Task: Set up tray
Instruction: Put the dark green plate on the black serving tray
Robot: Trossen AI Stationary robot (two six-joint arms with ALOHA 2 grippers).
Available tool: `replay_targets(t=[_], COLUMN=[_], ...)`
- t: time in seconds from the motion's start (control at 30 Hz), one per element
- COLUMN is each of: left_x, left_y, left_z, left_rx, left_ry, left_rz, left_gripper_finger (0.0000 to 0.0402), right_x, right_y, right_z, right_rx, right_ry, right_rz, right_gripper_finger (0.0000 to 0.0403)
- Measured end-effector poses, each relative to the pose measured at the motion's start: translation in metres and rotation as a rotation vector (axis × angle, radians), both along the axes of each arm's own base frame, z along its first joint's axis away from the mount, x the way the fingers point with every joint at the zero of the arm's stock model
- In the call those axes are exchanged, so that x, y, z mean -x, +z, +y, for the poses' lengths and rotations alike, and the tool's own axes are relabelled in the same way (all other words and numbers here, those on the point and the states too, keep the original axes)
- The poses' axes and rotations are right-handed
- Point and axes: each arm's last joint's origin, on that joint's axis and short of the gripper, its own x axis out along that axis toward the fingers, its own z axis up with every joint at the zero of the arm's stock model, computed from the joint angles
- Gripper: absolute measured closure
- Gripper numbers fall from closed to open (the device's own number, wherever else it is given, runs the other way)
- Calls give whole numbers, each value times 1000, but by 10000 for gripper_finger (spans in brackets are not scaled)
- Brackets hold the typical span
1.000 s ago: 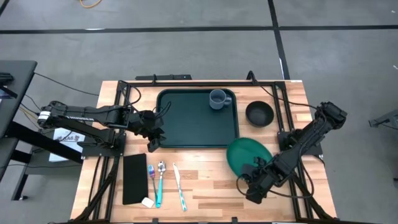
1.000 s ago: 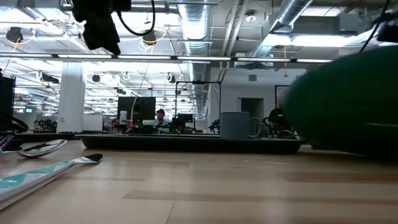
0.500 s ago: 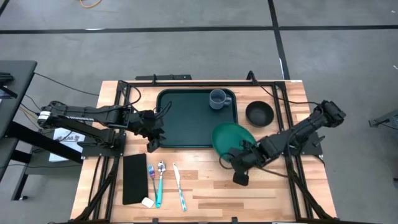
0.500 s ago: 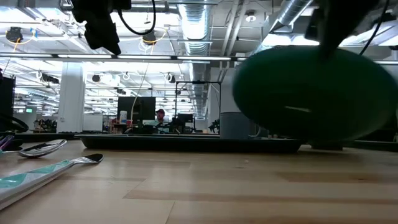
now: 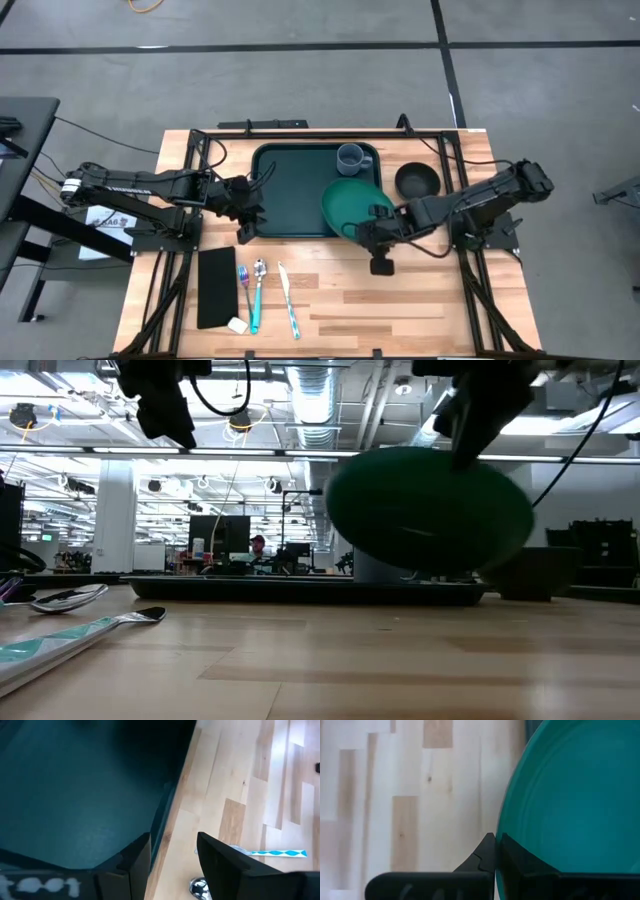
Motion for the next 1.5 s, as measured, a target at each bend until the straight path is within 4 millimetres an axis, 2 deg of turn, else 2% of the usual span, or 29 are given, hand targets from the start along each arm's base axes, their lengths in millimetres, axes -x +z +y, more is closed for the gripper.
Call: replay_targets(t=[0.17, 0.43, 0.63, 1.07, 1.5], left_x=[0, 0, 0, 0, 0], left_y=[0, 0, 0, 0, 0], left_z=[1, 1, 1, 2, 2], left_rx=[-13, -6, -7, -1, -8], left_ry=[12, 35, 70, 96, 101], left_rz=[-1, -2, -5, -9, -9], left_gripper_finger=[253, 253, 253, 253, 253], right_x=[-14, -34, -45, -55, -56], right_y=[-18, -55, -68, -71, -71], right_z=[-14, -21, -30, -64, -68], right_rx=[16, 52, 61, 50, -9], right_ry=[72, 161, 152, 75, 45], right_rz=[59, 147, 137, 93, 92], right_gripper_finger=[403, 403, 401, 399, 344])
